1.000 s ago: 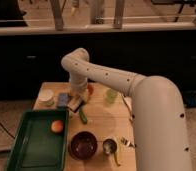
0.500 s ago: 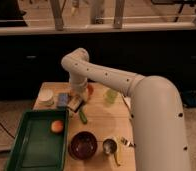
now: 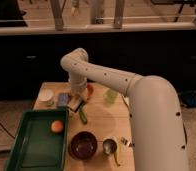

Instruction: Place eraser in paper cup

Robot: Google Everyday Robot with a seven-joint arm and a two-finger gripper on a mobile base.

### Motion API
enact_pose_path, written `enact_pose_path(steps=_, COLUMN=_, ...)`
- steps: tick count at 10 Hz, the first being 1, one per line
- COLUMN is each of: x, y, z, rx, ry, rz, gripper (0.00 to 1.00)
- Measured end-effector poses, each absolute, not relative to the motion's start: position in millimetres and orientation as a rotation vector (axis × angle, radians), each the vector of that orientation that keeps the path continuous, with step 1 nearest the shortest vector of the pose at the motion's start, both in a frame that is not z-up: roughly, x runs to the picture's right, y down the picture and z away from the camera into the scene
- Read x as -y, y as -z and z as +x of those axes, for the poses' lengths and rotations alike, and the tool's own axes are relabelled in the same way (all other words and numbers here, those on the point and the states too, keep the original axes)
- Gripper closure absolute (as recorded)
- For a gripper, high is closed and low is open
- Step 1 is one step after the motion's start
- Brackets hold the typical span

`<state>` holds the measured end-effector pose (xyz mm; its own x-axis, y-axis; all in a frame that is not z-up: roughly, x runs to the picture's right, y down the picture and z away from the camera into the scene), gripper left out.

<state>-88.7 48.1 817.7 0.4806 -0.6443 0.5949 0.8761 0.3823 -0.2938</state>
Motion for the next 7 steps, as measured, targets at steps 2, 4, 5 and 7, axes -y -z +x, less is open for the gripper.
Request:
enact_pose_path(steps=2, x=-48.1, y=-818.6, z=-91.1, rx=0.423, ry=1.019, rz=-0.631, gripper=0.97)
enact_pose_path(steps=4, x=-48.2, y=-820.0, z=-92.2, rx=0.428, ry=1.030, rz=-0.629, gripper=0.97)
enact_pose_path(steps=5, x=-47.6, y=-820.1, z=-92.3, rx=0.430, ry=1.037, rz=-0.628, gripper=0.97)
enact_pose_path(steps=7, x=-47.9, y=-821.4, z=-92.7, rx=0.433, ry=1.047, rz=-0.627, gripper=0.97)
